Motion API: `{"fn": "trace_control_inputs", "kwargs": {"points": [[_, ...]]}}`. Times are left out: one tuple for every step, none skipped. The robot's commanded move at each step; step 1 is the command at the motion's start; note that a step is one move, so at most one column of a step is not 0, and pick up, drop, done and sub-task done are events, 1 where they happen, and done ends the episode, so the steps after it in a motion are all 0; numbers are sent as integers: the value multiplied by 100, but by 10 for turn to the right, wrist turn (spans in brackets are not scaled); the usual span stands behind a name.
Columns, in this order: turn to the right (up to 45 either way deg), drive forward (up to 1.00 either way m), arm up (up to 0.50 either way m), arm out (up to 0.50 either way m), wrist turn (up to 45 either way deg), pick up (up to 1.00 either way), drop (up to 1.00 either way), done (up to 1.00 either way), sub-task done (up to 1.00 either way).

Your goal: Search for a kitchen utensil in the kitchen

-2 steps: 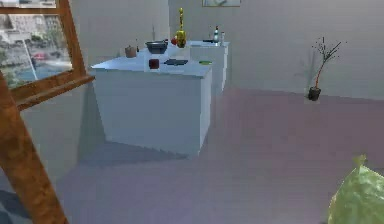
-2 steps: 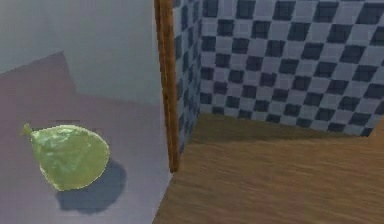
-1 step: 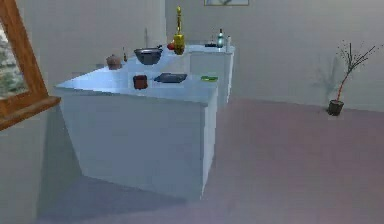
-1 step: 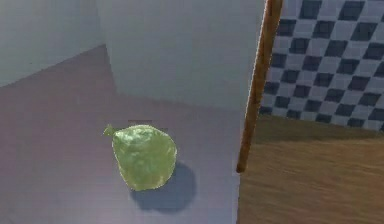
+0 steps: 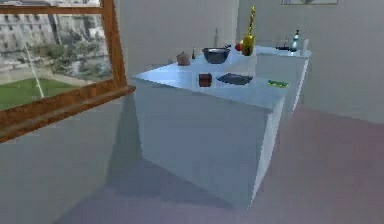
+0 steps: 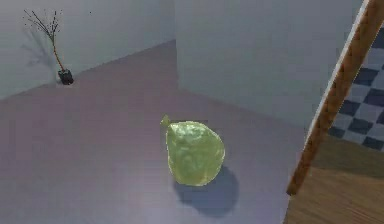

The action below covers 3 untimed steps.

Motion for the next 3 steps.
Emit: {"fn": "trace_control_inputs", "kwargs": {"points": [[0, 75, 0, 0, 0, 0, 0, 0, 0], [-450, 0, 0, 0, 0, 0, 0, 0, 0], [0, 40, 0, 0, 0, 0, 0, 0, 0]]}}
